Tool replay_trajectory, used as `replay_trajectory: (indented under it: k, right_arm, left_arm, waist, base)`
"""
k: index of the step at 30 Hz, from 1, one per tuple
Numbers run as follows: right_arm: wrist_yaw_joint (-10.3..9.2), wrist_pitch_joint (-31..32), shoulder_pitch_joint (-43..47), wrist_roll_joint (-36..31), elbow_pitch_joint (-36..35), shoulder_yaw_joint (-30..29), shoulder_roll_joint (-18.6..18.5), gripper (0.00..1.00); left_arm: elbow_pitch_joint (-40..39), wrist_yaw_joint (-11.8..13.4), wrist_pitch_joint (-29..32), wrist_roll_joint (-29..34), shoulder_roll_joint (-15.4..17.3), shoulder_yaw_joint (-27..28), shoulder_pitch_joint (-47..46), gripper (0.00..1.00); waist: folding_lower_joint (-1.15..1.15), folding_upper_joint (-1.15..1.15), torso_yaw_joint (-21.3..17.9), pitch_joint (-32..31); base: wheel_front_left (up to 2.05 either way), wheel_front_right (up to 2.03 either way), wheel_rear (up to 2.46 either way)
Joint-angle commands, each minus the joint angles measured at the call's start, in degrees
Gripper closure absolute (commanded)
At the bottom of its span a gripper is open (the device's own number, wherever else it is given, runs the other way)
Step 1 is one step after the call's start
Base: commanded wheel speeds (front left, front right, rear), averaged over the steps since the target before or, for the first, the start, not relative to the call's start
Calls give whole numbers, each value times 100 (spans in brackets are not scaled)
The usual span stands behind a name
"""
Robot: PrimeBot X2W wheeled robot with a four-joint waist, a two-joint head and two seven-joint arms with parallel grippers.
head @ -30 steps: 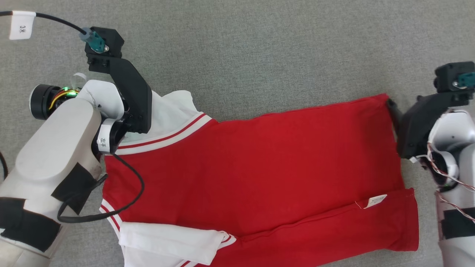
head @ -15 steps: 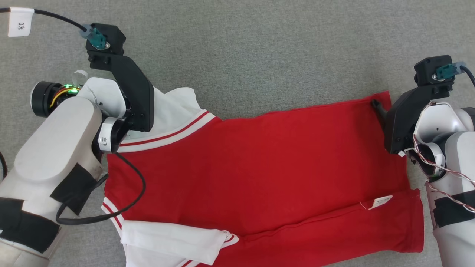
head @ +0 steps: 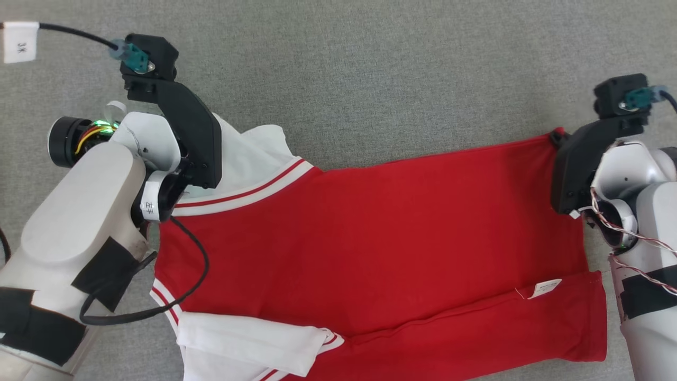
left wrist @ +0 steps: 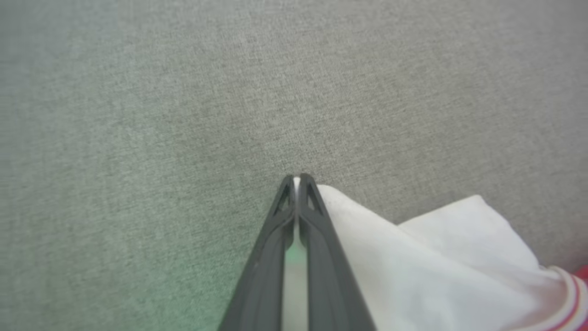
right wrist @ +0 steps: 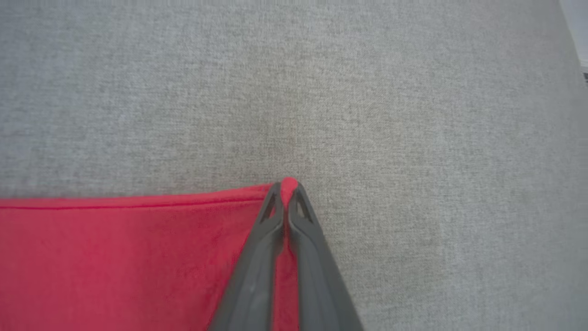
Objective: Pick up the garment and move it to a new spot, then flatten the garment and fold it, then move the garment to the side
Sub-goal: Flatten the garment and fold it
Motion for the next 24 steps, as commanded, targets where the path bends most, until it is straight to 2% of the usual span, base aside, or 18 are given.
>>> replay_trajectory:
  k: [1, 16, 22, 24]
  right_arm:
    - [6, -100, 62, -77, 24, -91, 11, 100]
    - [-1, -1150, 259, -638, 174, -920, 331, 100]
    - [-1, -1389, 548, -561, 80, -1047, 392, 100]
    - [-1, -1494, 712, -511, -1, -1092, 417, 100]
  left_arm:
    - [1, 9, -186, 30, -16, 36, 108, 100]
    - [292, -258, -1842, 109, -246, 248, 365, 100]
    - [5, -407, -2380, 37, -337, 229, 810, 100]
    - [-193, -384, -2576, -28, -356, 257, 1075, 100]
  waist:
    - [0, -1, 15, -43]
    - [0, -1, 220, -465]
    - [0, -1, 328, -667]
    - [0, -1, 371, -766]
  base:
    - [0, 0, 0]
    - [0, 0, 0]
    - [0, 0, 0]
    - [0, 0, 0]
